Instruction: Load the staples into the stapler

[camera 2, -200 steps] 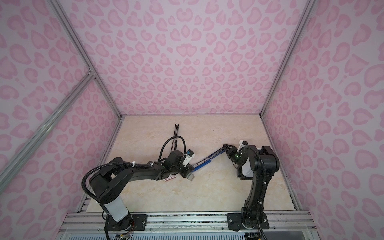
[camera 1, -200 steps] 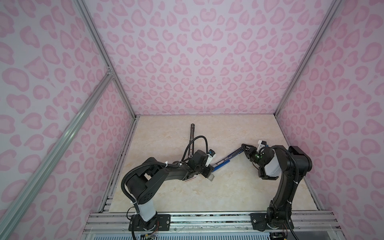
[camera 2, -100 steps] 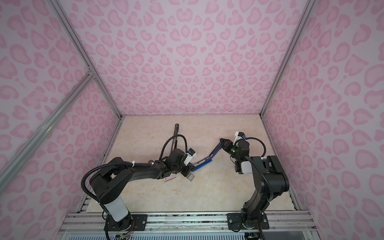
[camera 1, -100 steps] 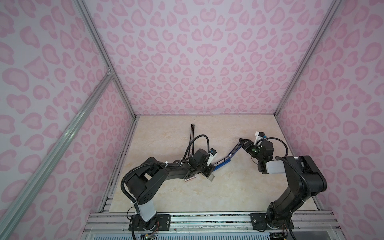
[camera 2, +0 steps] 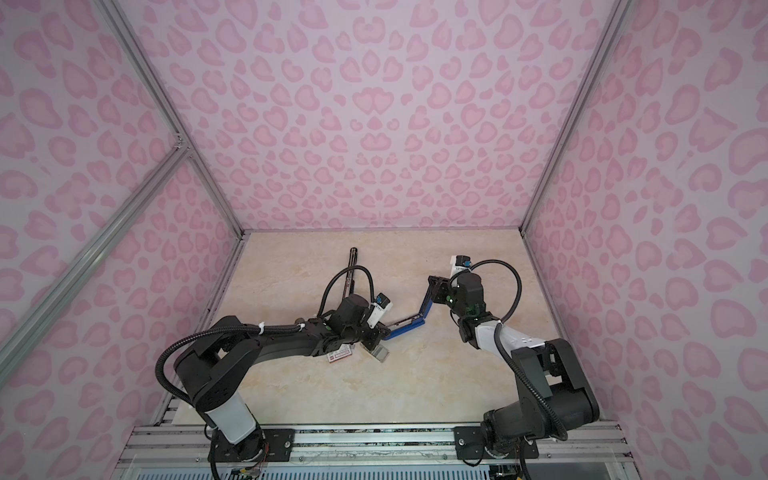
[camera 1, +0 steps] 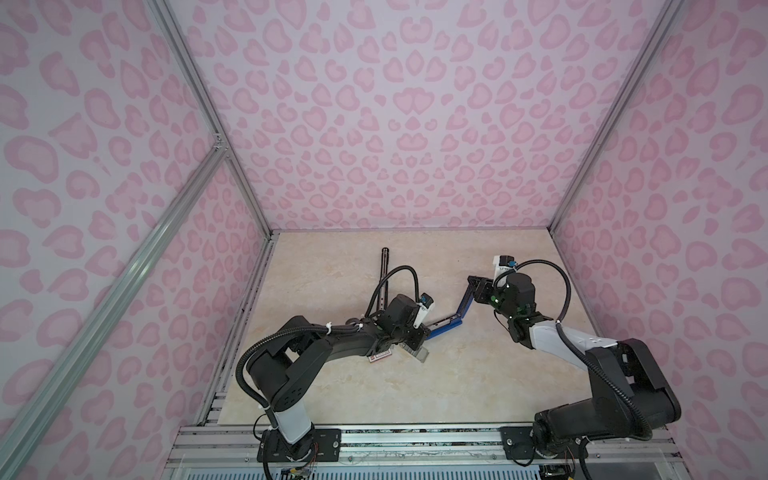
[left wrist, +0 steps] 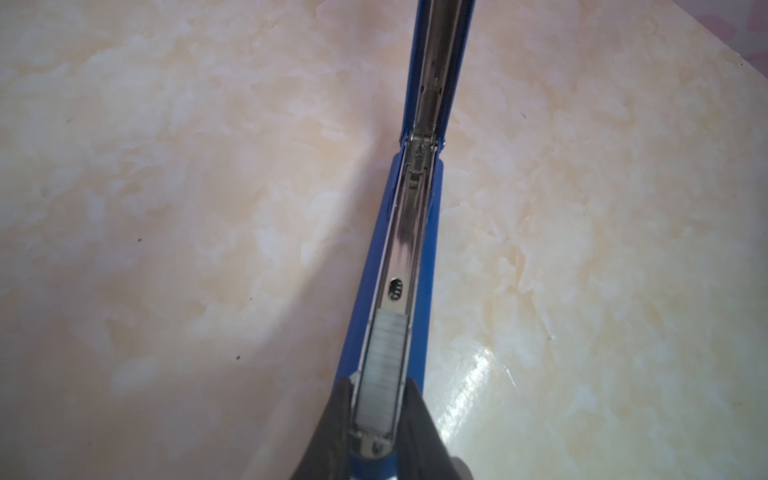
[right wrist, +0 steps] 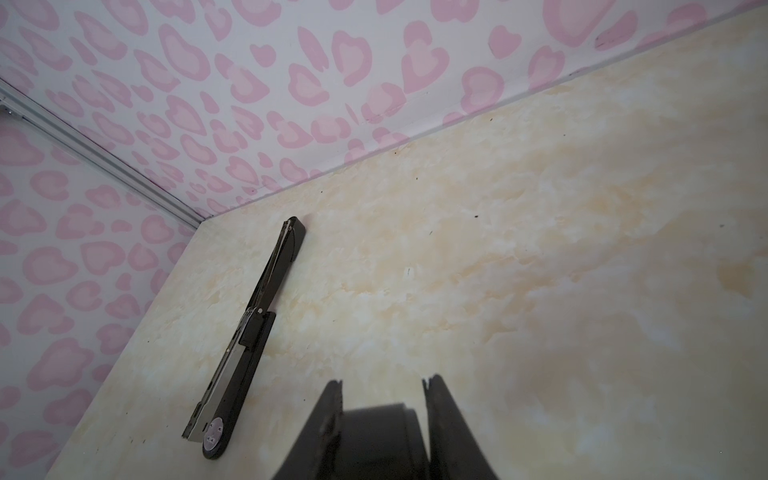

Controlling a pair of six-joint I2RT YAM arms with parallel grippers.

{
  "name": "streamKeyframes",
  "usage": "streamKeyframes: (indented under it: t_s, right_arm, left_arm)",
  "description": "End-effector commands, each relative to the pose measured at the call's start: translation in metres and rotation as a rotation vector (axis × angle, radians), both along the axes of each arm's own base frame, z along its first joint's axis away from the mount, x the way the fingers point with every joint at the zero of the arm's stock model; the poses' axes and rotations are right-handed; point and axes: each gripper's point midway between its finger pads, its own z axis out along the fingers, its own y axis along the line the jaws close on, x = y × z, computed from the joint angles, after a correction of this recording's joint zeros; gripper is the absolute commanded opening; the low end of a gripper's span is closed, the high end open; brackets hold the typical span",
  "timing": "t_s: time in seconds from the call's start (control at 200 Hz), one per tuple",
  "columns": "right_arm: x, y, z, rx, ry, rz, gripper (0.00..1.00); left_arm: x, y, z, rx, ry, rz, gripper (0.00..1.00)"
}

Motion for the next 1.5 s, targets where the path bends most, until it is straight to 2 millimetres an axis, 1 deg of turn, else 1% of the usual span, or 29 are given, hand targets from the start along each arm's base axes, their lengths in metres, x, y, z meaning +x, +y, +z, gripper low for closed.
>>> streamKeyframes:
  t_s: [0.0, 0.3, 0.44, 0.705, 1.03, 1.23, 1.495]
  right_arm:
    - [-0.016, 0.013, -0.022, -0.010, 0.103, 0.051, 0.31]
    - [-0.029, 0.043, -0.015, -0.103, 0.071, 0.124, 0.32]
    - [-0.036, 0.055, -0.017, -0.146, 0.067, 0.156, 0.32]
    - [-0.047, 0.080, -0.016, -0.191, 0.043, 0.216, 0.33]
    - [-0.058, 0.100, -0.017, -0.216, 0.028, 0.270, 0.33]
    - [-0.066, 0.109, -0.020, -0.241, 0.018, 0.301, 0.33]
    - [-0.077, 0.120, -0.022, -0.252, 0.001, 0.340, 0.33]
  left_arm:
    - [0.016, -0.014, 0.034, -0.100, -0.086, 0.017, 0.12]
    - [0.017, -0.015, 0.038, -0.107, -0.093, 0.018, 0.12]
    - [0.017, -0.015, 0.038, -0.108, -0.094, 0.017, 0.12]
    - [0.016, -0.015, 0.038, -0.110, -0.093, 0.017, 0.12]
    - [0.017, -0.015, 0.039, -0.112, -0.094, 0.021, 0.12]
    - [0.018, -0.016, 0.045, -0.125, -0.105, 0.026, 0.12]
    - [0.018, -0.016, 0.047, -0.127, -0.104, 0.023, 0.12]
